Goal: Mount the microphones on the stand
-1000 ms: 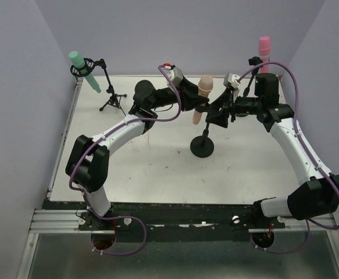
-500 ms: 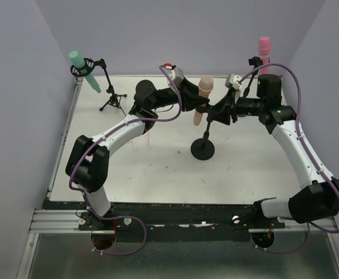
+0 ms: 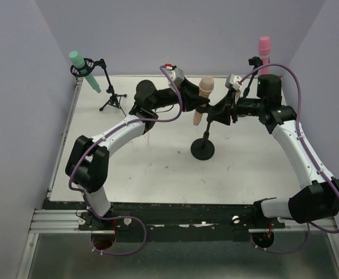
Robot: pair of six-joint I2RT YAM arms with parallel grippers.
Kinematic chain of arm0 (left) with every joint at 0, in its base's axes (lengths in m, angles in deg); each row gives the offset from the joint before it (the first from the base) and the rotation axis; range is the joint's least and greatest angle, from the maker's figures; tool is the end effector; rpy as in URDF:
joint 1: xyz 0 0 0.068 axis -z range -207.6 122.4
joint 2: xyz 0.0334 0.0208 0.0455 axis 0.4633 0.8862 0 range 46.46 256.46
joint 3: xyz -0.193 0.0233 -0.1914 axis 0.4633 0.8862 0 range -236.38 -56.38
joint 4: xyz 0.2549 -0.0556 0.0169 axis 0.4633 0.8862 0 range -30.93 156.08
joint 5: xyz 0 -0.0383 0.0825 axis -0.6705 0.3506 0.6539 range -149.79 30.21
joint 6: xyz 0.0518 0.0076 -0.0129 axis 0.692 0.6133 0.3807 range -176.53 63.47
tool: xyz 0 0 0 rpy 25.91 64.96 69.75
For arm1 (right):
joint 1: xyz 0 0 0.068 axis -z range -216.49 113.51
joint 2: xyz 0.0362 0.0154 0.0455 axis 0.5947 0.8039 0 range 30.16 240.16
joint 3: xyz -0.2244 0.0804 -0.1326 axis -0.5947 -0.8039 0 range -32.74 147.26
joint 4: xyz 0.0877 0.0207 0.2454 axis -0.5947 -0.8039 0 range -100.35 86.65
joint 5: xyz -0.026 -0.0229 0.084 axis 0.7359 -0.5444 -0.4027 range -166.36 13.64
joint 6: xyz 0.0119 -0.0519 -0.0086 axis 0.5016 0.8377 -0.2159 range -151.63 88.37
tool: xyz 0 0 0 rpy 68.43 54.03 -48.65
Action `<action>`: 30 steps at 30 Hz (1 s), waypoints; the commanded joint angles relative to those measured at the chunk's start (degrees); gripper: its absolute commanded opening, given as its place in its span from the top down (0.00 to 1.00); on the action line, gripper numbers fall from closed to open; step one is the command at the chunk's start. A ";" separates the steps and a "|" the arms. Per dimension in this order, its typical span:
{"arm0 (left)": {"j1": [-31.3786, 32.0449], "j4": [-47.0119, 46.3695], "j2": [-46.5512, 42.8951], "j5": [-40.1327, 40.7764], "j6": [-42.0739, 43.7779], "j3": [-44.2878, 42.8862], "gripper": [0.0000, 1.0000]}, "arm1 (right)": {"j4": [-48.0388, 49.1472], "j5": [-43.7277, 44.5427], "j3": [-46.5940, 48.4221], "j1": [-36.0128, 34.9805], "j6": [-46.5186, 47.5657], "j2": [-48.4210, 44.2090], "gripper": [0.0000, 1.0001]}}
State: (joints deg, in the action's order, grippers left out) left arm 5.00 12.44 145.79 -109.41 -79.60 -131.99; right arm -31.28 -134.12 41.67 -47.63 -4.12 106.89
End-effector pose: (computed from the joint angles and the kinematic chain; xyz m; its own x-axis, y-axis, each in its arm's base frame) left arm 0.3228 -0.2386 0.3682 -0.0664 -0.2588 -0.9636 0.9935 0.0721 -0.0878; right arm 0.2757 0.0850 0.3736 -0.0596 -0.2628 -0.9630 -0.9556 0.2940 -0.0211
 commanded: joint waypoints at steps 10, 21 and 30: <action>0.01 16.93 -3.18 3.13 11.91 -0.94 1.00 | -4.95 -1.74 0.91 -0.03 3.52 0.53 0.91; 2.99 3.22 -0.54 -1.79 -1.10 -0.24 1.00 | -4.07 -2.45 1.17 -0.03 2.03 1.93 0.91; 3.00 4.62 -1.15 -0.12 0.22 1.34 1.00 | -2.23 -1.83 0.12 0.06 -0.17 0.53 0.55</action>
State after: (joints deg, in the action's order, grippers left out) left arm 6.07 16.22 144.68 -107.86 -77.57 -132.36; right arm -32.57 -135.58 42.19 -47.15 -3.10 107.37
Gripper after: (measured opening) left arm 0.460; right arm 0.481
